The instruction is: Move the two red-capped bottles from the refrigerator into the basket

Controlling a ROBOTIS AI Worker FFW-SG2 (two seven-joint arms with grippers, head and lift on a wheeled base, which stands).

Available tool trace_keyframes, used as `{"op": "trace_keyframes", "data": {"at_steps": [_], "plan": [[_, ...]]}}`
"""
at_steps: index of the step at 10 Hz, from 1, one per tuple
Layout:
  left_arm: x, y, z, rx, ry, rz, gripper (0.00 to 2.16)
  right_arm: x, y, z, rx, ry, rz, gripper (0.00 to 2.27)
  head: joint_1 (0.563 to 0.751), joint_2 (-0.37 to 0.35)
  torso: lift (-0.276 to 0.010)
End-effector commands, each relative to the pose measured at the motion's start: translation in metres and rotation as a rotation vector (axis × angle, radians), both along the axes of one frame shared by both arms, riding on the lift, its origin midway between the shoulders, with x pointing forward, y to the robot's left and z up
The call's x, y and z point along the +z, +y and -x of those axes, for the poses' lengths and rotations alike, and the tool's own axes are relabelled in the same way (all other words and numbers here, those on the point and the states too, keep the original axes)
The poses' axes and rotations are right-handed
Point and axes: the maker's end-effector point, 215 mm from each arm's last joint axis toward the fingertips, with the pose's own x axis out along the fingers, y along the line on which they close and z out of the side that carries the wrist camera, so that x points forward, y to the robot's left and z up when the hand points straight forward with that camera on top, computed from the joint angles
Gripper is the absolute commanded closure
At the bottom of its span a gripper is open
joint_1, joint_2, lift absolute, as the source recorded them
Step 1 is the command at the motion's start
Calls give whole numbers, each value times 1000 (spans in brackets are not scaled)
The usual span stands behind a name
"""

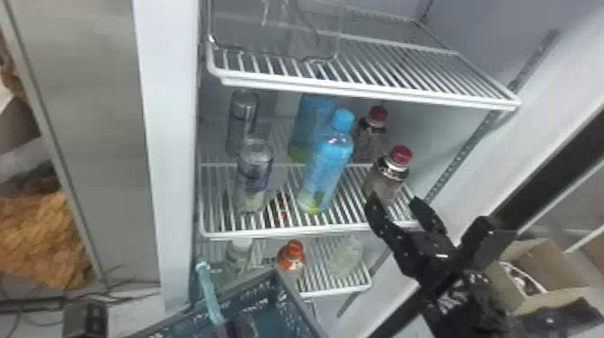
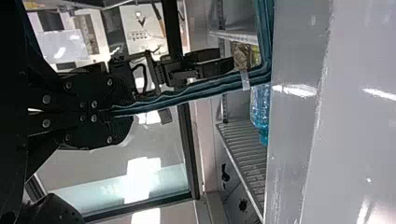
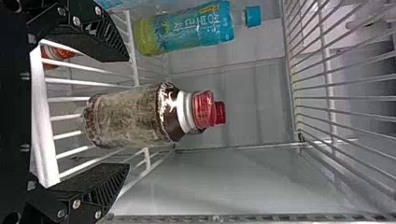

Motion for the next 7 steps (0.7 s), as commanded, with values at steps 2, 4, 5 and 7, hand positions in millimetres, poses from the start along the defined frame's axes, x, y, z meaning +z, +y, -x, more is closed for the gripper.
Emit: {"op": "trace_keyframes", "data": {"at_steps": [2,4,5,7], "plan": [[-1,0,0,3,2,0,1171,-4,-3,-12,-6,5,4,219,695,-350,0],[-1,1,0,5,2,-1,1171,-7,-4,-21,-11,12,-2,219,695,-350,0],[-1,1,0,5,2,-1,1171,-8,-4,-27,-9,12,1,219,695,-350,0],[-1,1,0,5,2,-1,1171,-5,-6,-41,-7,4,2,219,695,-350,0]]}}
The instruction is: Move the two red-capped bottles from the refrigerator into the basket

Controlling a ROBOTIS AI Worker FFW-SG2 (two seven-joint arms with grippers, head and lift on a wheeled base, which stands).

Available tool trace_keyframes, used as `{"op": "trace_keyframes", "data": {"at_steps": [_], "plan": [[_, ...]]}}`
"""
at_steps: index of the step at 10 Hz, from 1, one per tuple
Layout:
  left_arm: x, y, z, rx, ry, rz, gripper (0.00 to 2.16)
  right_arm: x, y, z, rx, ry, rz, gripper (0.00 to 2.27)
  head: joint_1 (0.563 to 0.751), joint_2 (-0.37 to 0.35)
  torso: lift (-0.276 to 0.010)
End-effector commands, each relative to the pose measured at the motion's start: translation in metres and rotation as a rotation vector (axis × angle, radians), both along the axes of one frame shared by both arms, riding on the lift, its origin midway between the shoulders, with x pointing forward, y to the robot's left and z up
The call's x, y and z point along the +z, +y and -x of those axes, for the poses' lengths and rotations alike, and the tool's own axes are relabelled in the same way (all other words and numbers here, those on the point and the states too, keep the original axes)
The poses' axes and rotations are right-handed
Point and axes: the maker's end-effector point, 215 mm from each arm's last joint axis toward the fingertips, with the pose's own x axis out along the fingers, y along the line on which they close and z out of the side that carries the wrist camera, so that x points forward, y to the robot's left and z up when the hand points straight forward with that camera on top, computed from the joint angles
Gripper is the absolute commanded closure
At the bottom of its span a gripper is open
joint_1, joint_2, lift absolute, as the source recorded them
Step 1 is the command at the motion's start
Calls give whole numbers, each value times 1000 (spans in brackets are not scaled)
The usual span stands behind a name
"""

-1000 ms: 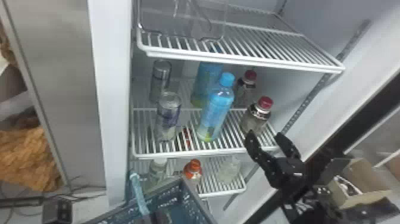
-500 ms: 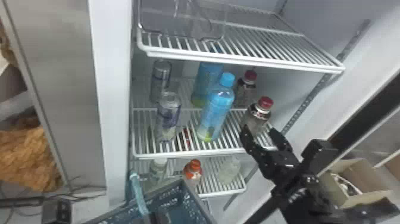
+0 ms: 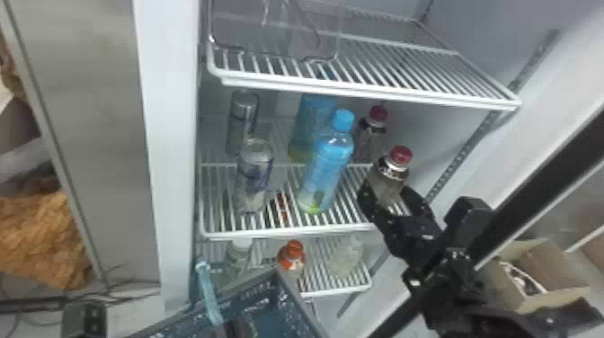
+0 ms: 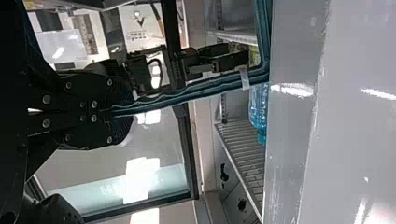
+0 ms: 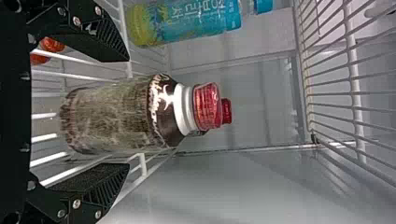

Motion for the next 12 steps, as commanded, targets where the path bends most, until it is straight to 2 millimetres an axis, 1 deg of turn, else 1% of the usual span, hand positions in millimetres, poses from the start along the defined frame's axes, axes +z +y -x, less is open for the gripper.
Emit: {"op": "trace_keyframes", "data": {"at_steps": [1,5,6,7,8,9,10,12], "plan": [[0,0,0,-2,2,0,1171,2,-3,-10,-1,-6,5,219,695,-350,0],[-1,1,0,-1,0,-3,1171,-3,-6,-27,1,-1,-5,220,695,-350,0],[-2,1,2,-3,4,-3,1171,-4,-7,-28,1,2,-4,286,695,-350,0],[-2,1,2,-3,4,-3,1171,-5,-7,-29,3,6,-4,558,695,-350,0],[-1,1,1,-3,2,-4,1171,-7,-8,-29,2,10,4,938,695,-350,0],[-1,1,1,-3,2,-2,1171,-4,-8,-27,2,9,18,1187,695,-350,0],[-1,0,1,-5,2,-4,1171,-1,-8,-24,1,5,33,1282,695,-350,0],[-1,0,2,-7,2,-1,1171,6,-7,-13,4,-3,45,1282,695,-350,0]]}}
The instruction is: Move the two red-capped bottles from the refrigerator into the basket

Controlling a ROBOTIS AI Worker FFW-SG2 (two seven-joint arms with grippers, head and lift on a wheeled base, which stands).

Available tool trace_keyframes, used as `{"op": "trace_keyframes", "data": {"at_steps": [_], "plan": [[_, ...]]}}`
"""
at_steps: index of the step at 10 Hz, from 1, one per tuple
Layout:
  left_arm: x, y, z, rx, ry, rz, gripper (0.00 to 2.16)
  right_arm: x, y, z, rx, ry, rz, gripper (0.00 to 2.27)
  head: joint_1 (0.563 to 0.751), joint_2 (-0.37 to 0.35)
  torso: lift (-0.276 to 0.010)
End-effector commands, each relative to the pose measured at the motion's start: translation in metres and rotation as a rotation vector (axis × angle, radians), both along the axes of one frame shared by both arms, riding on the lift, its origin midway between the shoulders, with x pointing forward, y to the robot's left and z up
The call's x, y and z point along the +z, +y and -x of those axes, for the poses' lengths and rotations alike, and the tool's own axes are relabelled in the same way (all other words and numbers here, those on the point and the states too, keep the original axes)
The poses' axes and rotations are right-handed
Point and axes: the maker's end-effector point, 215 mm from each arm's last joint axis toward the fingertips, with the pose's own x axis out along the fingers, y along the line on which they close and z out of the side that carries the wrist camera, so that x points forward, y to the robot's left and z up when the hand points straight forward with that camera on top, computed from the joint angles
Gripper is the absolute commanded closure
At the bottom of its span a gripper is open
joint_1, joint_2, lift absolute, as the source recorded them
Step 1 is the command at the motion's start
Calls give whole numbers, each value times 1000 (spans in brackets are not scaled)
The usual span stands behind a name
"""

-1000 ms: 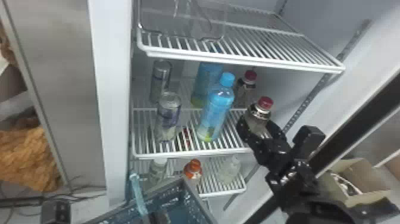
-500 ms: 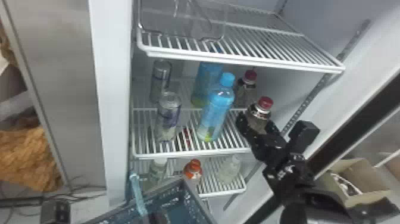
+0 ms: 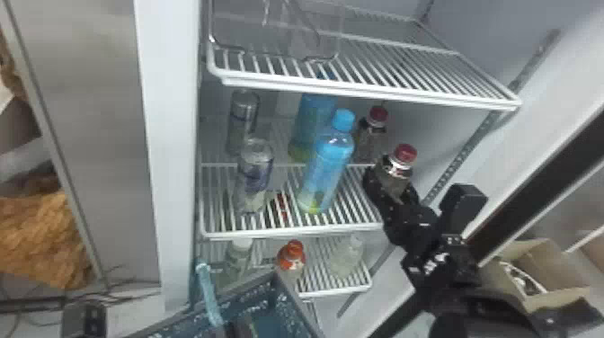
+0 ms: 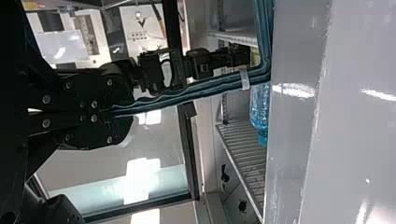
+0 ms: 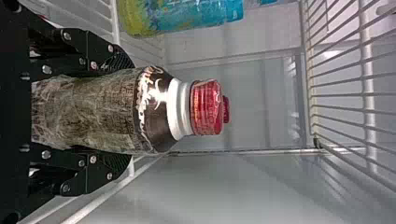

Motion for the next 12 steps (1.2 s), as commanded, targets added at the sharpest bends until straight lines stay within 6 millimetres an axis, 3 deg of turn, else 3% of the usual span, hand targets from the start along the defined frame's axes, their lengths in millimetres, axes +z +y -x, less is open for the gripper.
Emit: {"op": "trace_keyframes", "data": {"at_steps": [1,3,7,12], "plan": [[0,0,0,1,0,1,1171,11,0,12,-1,-15,11,1282,695,-350,0],[0,0,-1,3,-1,0,1171,17,1,29,2,-24,-6,1282,695,-350,0],[1,0,-2,8,-2,4,1171,41,33,70,74,-19,-61,1282,695,-350,0],[1,3,-4,18,-3,3,1171,50,70,125,176,84,-99,1282,695,-350,0]]}}
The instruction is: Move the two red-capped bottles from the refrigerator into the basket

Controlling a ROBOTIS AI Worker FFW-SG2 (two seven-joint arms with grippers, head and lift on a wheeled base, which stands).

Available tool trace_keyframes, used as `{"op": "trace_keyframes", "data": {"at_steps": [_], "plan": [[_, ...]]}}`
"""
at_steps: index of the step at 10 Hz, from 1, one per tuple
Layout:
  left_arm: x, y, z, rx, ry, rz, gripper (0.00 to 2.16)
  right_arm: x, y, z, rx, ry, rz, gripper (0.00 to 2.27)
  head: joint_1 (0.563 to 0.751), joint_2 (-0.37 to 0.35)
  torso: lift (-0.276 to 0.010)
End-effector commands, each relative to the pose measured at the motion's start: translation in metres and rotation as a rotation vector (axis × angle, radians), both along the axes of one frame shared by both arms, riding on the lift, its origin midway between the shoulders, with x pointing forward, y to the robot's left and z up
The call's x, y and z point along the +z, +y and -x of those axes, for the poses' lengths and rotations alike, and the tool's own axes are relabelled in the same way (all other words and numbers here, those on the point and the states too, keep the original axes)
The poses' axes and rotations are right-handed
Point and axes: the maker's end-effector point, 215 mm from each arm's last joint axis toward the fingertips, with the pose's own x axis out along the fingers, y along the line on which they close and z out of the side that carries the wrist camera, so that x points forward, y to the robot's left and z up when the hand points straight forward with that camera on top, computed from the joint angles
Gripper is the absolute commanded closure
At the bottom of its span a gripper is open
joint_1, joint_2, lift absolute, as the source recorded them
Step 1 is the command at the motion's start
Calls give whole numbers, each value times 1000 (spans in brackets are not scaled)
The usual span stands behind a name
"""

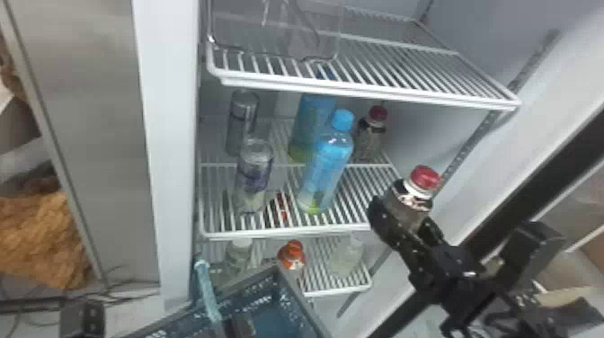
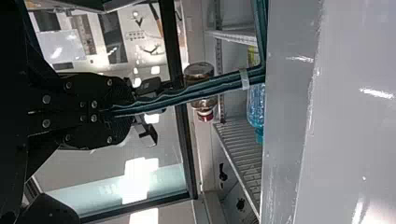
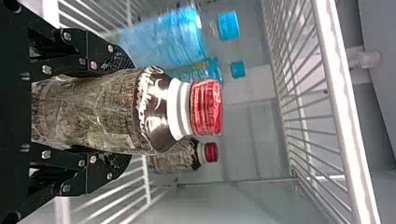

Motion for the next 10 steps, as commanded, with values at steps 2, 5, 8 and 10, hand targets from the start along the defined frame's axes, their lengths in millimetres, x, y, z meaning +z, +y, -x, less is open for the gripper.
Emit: {"op": "trace_keyframes", "data": {"at_steps": [2,5,8,10], "plan": [[-1,3,-2,10,-1,-3,1171,4,29,26,80,51,-53,1282,695,-350,0],[-1,4,-3,13,-3,-6,1171,-8,57,55,166,146,-114,1282,695,-350,0],[-1,4,-4,12,-8,-11,1171,-35,83,78,260,263,-169,1282,695,-350,0],[-1,4,-5,10,-10,-12,1171,-50,101,90,318,330,-205,1282,695,-350,0]]}}
